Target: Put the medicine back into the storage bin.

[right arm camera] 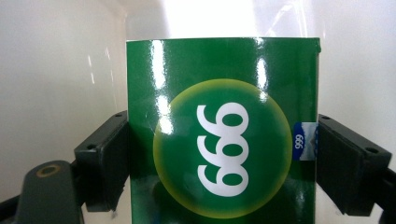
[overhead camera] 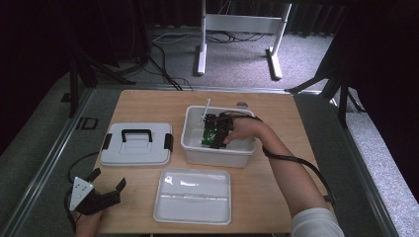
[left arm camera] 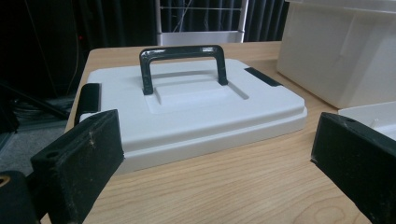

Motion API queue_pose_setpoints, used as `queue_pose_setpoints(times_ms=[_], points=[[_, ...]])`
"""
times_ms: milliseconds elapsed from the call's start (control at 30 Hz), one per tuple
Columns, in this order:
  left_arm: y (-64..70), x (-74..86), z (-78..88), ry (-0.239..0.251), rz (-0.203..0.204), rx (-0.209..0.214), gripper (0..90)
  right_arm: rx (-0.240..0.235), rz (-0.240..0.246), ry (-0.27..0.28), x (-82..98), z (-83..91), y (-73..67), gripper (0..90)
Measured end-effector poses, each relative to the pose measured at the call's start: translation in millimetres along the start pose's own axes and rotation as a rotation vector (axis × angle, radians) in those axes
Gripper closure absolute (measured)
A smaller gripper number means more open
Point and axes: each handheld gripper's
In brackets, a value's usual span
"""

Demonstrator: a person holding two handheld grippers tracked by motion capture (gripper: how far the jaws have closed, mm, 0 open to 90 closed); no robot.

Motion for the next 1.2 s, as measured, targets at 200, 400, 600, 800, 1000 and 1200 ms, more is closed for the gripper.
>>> queue_pose_setpoints(times_ms=[200,400,600,800,1000,1200], points=[[0.0,0.0,0.0,0.000,0.000,0.002,2.0,0.016,0.000,-0.002,0.6,-4.0,3.9,15.0],[0.2,-0.1,-0.1,-0.002,-0.003,0.003,2.0,0.015,-0.024,-0.023,1.3,-12.0,8.9,14.9],[0.1,-0.2,-0.1,-0.003,-0.003,0.004,2.1,-0.011,-0.047,-0.008,0.6,-15.0,14.8,14.3],[-0.1,-0.2,-0.2,-0.003,-0.003,0.006,2.1,-0.024,-0.083,-0.004,2.5,-8.6,17.3,12.4],[0.2,-0.2,-0.4,-0.003,-0.003,0.005,2.1,0.002,-0.121,0.048,12.3,14.5,17.6,12.5],[0.5,-0.4,-0.6,-0.005,-0.002,0.001,2.1,0.028,-0.148,0.065,23.6,28.7,13.3,12.8]])
Point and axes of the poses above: each handheld gripper's, and its own axes: z roughly backward along the jaws, x roughly out of its underside, y roughly to its right, and after that the axes turned 14 degrees about -y, right-handed
